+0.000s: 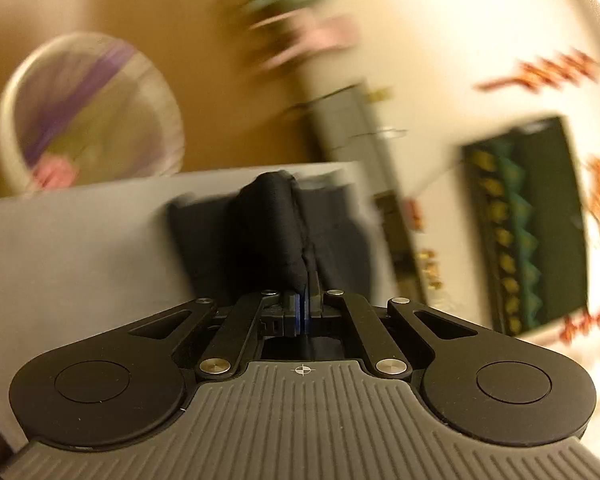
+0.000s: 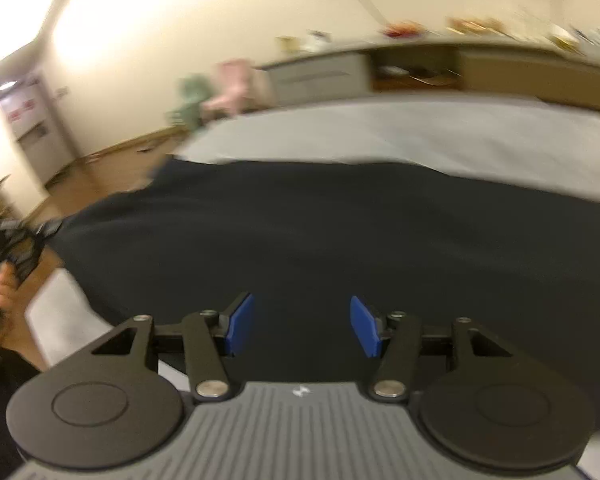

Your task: Fold clothes

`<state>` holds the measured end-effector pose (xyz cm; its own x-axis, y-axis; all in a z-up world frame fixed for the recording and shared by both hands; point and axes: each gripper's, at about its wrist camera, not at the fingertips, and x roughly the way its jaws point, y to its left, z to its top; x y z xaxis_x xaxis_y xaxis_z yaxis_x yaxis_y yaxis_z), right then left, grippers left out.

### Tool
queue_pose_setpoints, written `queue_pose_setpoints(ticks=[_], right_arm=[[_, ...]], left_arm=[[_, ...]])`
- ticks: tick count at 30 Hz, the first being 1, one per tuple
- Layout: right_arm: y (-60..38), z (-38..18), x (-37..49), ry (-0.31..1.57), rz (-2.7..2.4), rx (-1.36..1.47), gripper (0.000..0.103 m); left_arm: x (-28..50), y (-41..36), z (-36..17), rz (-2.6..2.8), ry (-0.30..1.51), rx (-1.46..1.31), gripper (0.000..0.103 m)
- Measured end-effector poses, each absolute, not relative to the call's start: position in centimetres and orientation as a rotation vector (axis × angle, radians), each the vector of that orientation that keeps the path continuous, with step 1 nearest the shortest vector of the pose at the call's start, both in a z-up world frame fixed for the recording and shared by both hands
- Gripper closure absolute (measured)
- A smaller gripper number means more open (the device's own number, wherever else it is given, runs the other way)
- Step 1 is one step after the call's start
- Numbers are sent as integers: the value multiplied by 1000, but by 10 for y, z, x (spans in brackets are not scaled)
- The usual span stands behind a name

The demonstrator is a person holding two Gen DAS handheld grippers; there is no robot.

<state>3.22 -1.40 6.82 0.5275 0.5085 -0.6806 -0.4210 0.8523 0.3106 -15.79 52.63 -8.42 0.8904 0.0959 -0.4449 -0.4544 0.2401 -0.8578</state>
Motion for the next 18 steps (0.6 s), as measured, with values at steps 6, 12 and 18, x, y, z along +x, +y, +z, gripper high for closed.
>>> queue_pose_setpoints(ticks=[6,12,18], right_arm=[[-69,29,34,888,426,249,49],[-117,25,33,867,339,402,49],[-190,8,25,847,207,769,43]], left_arm=[[-151,517,-76,483,318,-1190,99],[-148,512,-75,633,372,-1114,103],[-173,495,-59,712,257,-1175,58]])
